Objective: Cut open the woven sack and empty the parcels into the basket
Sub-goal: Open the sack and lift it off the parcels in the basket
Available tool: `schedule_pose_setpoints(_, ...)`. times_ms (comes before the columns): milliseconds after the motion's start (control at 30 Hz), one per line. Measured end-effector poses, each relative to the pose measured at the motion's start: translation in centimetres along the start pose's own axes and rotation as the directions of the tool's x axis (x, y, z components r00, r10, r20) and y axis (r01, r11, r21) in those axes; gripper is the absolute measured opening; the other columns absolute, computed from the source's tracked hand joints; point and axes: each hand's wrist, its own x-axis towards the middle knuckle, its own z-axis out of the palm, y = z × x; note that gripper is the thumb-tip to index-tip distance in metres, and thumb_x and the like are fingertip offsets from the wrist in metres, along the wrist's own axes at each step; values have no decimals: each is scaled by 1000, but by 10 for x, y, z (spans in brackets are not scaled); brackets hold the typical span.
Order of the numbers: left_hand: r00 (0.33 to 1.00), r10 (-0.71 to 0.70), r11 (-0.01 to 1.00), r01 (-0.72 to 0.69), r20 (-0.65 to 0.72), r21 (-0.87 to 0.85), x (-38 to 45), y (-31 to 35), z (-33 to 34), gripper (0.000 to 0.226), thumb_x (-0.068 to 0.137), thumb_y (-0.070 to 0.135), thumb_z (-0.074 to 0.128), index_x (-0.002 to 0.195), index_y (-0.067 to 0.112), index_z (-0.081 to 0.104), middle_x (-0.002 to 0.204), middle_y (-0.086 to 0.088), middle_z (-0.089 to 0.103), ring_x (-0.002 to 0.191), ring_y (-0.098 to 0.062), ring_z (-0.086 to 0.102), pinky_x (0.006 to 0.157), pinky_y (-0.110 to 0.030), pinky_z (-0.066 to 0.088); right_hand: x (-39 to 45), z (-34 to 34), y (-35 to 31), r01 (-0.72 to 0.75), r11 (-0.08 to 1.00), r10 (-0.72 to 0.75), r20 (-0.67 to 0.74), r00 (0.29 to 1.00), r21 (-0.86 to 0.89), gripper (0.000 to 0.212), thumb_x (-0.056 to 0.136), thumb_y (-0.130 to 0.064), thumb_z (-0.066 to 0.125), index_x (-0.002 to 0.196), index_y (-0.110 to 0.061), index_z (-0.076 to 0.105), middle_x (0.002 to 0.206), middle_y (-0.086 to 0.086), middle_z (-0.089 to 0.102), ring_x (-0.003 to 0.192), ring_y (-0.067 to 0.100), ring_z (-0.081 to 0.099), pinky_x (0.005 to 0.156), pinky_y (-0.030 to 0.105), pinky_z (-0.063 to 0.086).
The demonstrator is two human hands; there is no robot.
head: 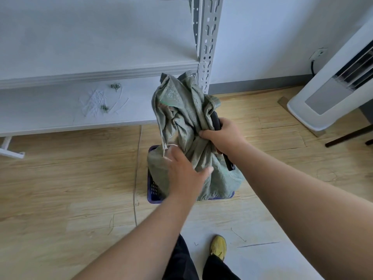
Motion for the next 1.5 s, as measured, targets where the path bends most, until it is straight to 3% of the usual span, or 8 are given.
schedule_pose_setpoints(133,996,51,975,-33,-77,221,-2,5,22,92,77,60,65,138,1,32,140,-14,41,134,-28,37,114,-38,27,-6,2,-15,12,996,-3,105,994,-88,21,76,-29,74,86,-18,60,65,0,55,55,16,51,50,25,39)
schedule_pose_setpoints(300,982,-33,999,36,-186,13,25,12,-4,25,96,38,51,87,15,45,88,-7,60,91,-32,60,66,-32,36,-6,1,-22,81,997,-83,174,981,19,39,71,-32,81,101,-17,61,80,-2,66,56,14,56,48,25,43)
schedule_pose_setpoints(433,984,-93,990,75,-152,-122,46,9,-17,22,94,29,55,101,8,57,100,-9,64,95,-33,60,74,-37,47,-5,-3,-1,54,997,-50,83,995,-54,52,66,-49,79,108,-27,58,99,-4,68,73,21,68,66,40,59)
schedule_pose_setpoints(600,981,-49,990,23,-188,-140,58,29,-38,20,92,20,53,107,8,58,108,-11,64,101,-31,59,76,-30,40,-18,6,2,7,997,-24,243,970,72,32,83,-33,73,104,-13,61,66,0,56,44,8,49,43,18,43)
schedule_pose_setpoints(933,925,133,972,-193,-355,-138,69,52,-74,12,89,20,56,94,10,59,87,-1,60,83,-23,54,70,-28,39,3,7,-37,50,962,-84,118,989,267,16,86,-26,69,87,-12,60,52,4,49,34,11,41,41,22,38)
schedule_pose_setpoints(1100,987,-94,963,56,-131,-265,73,34,-69,23,80,24,62,99,13,67,94,-5,68,91,-28,63,75,-31,50,-4,15,-26,-110,982,84,171,982,151,28,86,-28,69,102,-6,62,54,3,51,37,13,43,40,23,40)
schedule_pose_setpoints(1333,936,-352,692,237,-32,-682,81,37,-85,46,72,24,74,111,5,59,108,-12,66,95,-32,65,89,-47,53,-15,27,-11,74,996,-76,32,997,54,54,68,-49,79,112,-28,55,97,-11,64,80,17,64,73,38,57)
schedule_pose_setpoints(1500,971,-45,603,213,234,-768,71,53,-81,30,89,19,67,113,2,64,109,-11,70,99,-21,68,92,-37,54,-25,50,-4,21,986,-17,-25,1000,166,54,62,-43,83,105,-25,57,88,-7,64,79,19,64,70,37,56)
